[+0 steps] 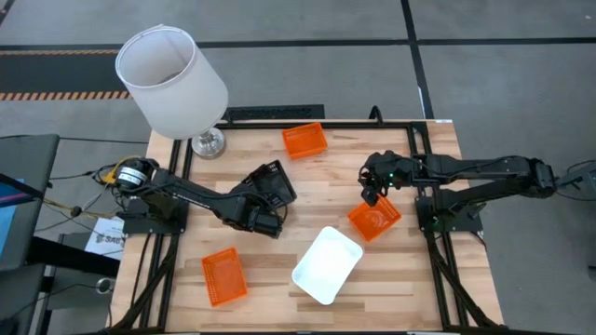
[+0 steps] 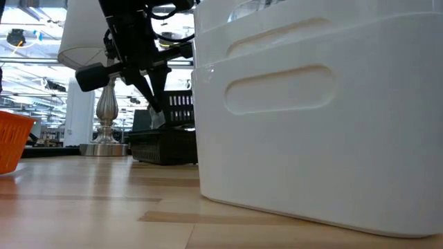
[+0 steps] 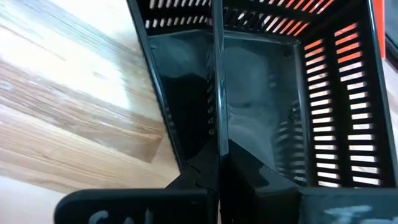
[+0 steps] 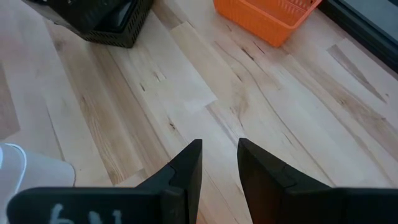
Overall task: Stack baskets by color
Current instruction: Stack the right black bin on the black bins
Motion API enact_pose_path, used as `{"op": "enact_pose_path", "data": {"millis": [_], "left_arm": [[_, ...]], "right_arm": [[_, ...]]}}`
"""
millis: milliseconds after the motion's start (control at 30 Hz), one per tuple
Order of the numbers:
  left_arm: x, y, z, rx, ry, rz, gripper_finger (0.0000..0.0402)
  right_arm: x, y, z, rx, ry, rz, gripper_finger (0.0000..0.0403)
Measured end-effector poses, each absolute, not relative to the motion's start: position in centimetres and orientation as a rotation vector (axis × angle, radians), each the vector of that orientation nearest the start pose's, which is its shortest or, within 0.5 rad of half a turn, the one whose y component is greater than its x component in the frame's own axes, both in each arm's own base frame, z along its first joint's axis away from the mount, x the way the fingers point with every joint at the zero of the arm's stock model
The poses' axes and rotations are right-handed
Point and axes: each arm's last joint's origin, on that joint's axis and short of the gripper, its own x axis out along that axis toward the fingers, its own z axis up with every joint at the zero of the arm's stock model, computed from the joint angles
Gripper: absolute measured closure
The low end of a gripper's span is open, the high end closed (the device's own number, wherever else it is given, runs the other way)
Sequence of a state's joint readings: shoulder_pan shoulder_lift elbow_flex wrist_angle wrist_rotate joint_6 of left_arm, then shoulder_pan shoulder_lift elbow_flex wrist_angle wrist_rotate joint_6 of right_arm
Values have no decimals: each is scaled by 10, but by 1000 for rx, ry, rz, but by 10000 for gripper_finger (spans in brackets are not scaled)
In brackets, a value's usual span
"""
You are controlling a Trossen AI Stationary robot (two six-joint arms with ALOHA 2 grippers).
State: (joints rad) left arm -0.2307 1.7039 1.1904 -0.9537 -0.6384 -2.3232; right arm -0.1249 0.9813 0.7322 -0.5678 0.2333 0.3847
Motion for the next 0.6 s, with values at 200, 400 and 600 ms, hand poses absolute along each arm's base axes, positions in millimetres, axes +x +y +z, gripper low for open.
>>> {"op": "enact_pose_path", "data": {"millis": [200,400,600], "left_arm": [[304,-53,207,-1288,278,1441,401],[303,-53,207,-1321,247,1462,401],[304,-49,207,-1363,169,1490,401]], "right_arm": [[189,-31,251,314,738,-489,278],[190,-31,252,315,725,-487,278],[191,-31,253,315,715,-485,278]]}}
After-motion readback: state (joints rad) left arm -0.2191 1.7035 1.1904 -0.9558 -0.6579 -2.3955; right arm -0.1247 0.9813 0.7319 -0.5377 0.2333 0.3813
